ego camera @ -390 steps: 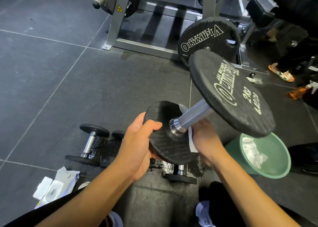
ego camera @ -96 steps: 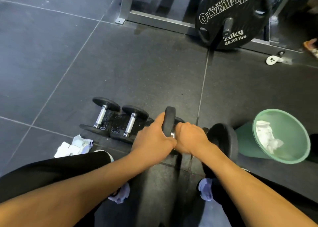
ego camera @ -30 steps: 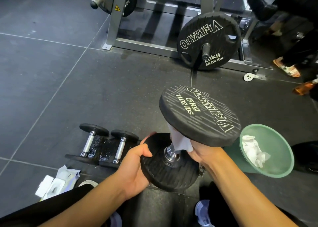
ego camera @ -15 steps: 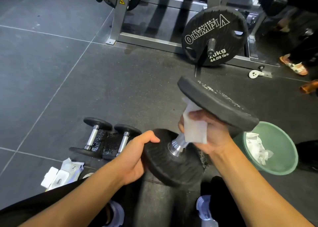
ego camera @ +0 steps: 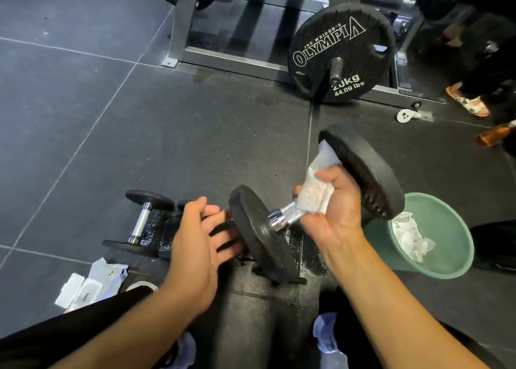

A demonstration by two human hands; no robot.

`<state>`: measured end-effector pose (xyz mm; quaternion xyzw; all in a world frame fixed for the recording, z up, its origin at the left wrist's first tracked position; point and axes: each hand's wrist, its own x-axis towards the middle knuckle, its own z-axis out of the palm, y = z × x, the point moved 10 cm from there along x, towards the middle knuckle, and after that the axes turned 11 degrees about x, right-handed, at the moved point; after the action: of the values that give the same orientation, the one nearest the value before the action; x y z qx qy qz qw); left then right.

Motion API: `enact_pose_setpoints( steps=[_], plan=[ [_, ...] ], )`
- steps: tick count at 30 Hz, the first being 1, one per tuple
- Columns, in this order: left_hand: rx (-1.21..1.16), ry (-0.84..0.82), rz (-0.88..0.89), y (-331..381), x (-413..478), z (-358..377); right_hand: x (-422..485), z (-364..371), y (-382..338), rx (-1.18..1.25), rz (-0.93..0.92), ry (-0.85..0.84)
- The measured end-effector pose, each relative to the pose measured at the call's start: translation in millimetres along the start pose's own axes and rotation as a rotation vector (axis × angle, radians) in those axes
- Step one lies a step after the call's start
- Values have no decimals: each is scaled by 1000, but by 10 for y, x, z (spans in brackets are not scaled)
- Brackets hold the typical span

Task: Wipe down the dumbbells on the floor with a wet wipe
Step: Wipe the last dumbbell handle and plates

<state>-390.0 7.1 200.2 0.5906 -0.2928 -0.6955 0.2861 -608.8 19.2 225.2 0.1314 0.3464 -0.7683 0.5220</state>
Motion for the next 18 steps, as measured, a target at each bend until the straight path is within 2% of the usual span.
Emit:
enact_pose_setpoints(
  steps=[2,4,7,10,15,17,18],
  plan=[
    [18,-118,-295,-313,122,108,-17,49,20,-29,13,-75],
    [-6,-340,-487,-619,-7,398,-65,86,79,-66,34,-126],
    [-226,-465,-535,-659,-231,656,-184,196,161,-107,82,-200],
    [-307,-417,-464,-503,-195,635,-253,272,157,-67,68,-233],
    [-325,-280,-91,-94,-142,570,-200,238,218,-96,94,-132],
    [-236,-223,140,155,-134,501,-168,171,294,-114,143,-89],
    [-155,-188,316,317,-139,428,-156,139,338,-112,172,-72]
  ],
)
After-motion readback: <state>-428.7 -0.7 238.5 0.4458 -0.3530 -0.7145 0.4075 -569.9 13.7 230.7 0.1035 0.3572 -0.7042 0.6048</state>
